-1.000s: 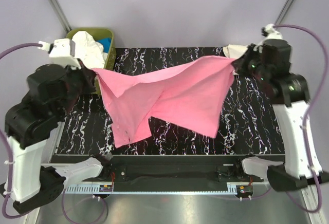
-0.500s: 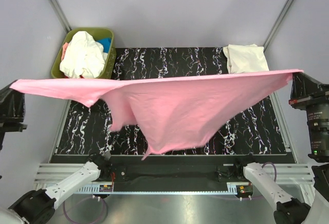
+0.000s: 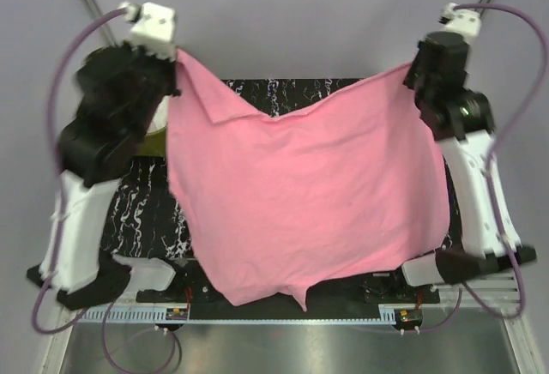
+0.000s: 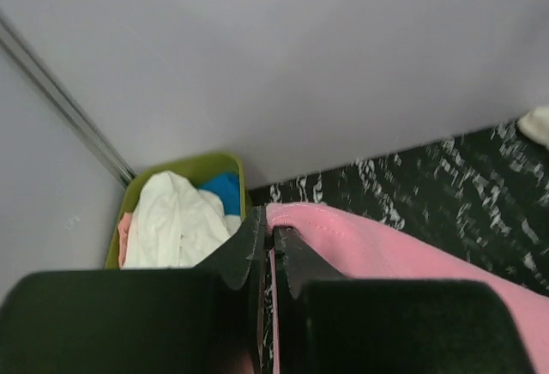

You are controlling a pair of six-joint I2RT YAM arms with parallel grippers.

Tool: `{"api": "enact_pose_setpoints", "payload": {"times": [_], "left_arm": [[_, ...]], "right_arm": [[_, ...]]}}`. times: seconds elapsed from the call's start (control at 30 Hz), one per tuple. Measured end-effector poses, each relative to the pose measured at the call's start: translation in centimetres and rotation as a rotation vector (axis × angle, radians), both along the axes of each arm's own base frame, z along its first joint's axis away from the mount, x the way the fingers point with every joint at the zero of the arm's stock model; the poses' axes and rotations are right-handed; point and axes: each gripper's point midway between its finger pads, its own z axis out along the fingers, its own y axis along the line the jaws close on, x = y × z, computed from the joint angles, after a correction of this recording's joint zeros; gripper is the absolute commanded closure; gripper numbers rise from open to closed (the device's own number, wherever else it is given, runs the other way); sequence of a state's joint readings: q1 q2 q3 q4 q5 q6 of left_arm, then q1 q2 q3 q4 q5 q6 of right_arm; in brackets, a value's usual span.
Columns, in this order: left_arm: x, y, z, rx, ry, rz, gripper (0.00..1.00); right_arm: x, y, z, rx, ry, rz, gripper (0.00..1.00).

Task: Fold and stack the t-shirts
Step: Flatten the tshirt out

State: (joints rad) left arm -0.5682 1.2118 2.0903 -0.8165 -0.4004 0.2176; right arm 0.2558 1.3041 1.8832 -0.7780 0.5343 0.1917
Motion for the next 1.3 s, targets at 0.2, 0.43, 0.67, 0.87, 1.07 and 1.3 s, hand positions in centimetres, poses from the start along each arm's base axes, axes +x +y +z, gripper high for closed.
{"api": "enact_pose_setpoints", "payload": {"times": [0.2,0.43,0.67,0.87,1.07,1.3], "left_arm": [[19.2,-1.3,-15.1,0.128,0.409,0.184,0.52],[26.7,-1.1,-40.0,0.169,0.958,0.266,0.01],[21.0,-2.2,-35.1,0.083,0.95,0.235,0.01],[13.8,-2.3,-29.7,-0.095,0.837,0.184,0.01],[4.7,-4.6,-41.2,-0.207,1.082,0.107,0.12],[-4.6,-5.6,-50.6,-0.288,1.291,0.079,0.2]], "right_arm": [[13.5,-0.5,-21.3,0.009,0.54,-0.109,0.2],[11.8,-2.0,-39.5,0.061,1.074,-0.163,0.0],[8.9,0.4,-30.3,0.161,0.872,-0.067,0.0],[7.7,6.5,-27.4,0.185,0.78,0.126,0.03],[9.5,18.7,-28.5,0.144,0.802,0.474,0.12],[14.4,29.3,-27.5,0.22,0.681,0.755,0.38]]}}
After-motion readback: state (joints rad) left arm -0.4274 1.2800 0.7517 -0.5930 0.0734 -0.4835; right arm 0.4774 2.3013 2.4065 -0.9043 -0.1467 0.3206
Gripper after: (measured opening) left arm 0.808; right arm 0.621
